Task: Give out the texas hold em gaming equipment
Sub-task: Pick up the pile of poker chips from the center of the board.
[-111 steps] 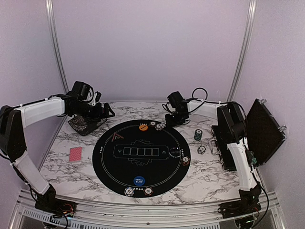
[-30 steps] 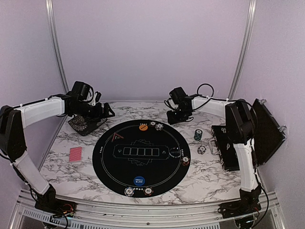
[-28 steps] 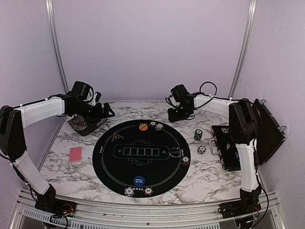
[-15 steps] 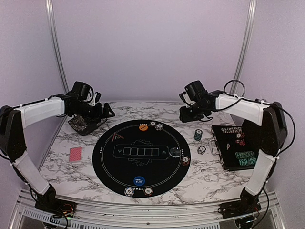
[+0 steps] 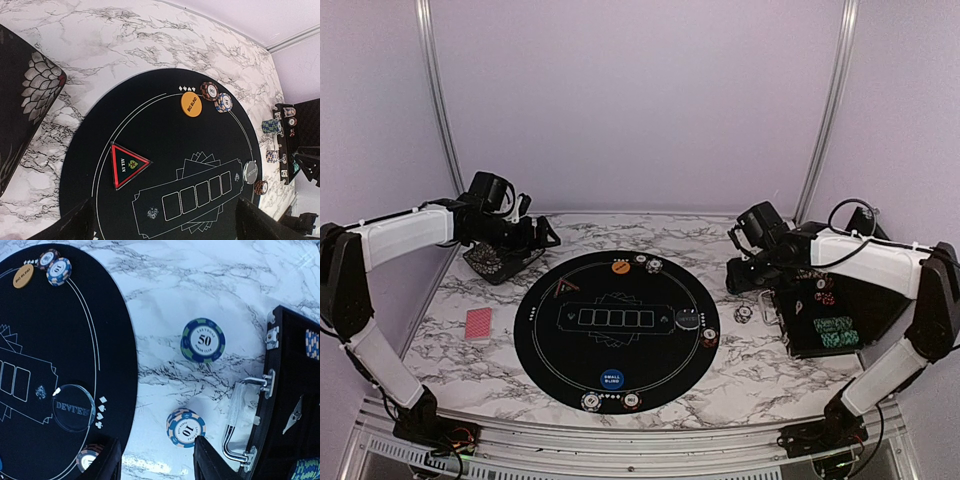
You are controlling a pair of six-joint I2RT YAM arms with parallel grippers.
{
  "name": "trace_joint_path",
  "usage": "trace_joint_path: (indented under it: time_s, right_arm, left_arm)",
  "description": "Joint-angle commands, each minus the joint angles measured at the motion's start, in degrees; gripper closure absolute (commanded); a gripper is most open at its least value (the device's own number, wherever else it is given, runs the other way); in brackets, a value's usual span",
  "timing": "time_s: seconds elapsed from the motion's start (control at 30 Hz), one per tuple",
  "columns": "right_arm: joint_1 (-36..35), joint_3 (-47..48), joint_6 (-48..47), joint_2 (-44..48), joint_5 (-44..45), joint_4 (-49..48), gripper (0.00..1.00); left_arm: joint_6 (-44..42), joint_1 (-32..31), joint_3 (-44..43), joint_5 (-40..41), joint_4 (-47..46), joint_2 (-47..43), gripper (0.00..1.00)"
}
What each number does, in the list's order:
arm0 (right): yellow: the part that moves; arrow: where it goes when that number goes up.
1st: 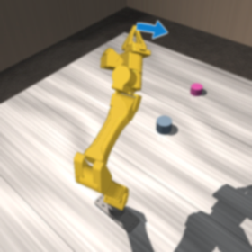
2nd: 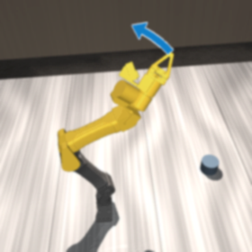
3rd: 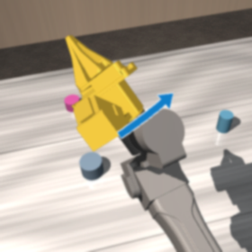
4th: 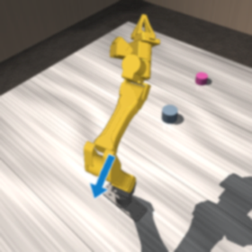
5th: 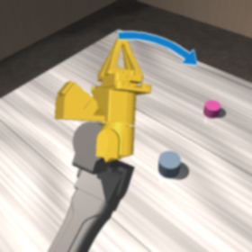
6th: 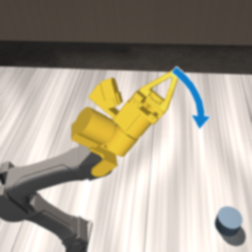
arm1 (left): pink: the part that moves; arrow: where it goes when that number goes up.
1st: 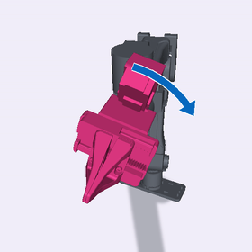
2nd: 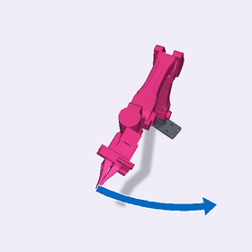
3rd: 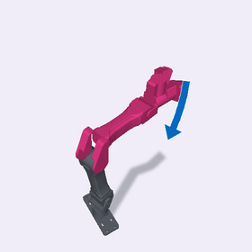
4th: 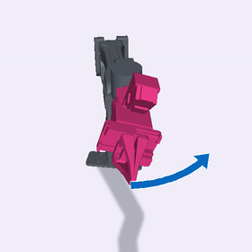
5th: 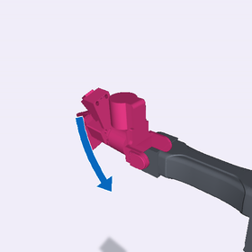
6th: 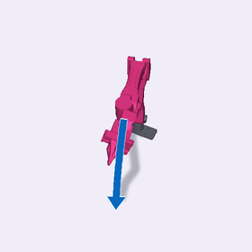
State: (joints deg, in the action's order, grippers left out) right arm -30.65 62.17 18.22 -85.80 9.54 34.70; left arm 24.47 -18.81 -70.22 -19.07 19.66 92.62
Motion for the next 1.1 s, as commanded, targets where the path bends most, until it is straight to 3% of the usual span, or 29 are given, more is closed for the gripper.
trace_joint_path:
  time_s: [0.0, 0.17, 0.6, 1.07]
  right_arm:
    - [1.9, -3.0, 0.6, 1.4, -1.4, -0.7, 0.51]
    - [3.2, -5.1, -0.7, 0.6, -2.8, -1.6, 0.45]
    - [6.2, -5.5, -2.4, -5.4, -5.1, -3.6, 0.43]
    - [7.9, -6.8, -3.1, -8.5, -6.5, -4.8, 0.35]
  left_arm:
    - [-0.1, -0.1, 1.1, -0.4, 0.2, -1.6, 0.01]
    - [-0.2, -0.2, 1.2, -0.5, 0.2, -1.2, 0.01]
    - [-0.2, -0.2, 1.3, -0.4, 0.2, -0.9, 0.01]
    - [-0.3, -0.2, 1.1, -0.2, 0.2, 0.1, 0.01]
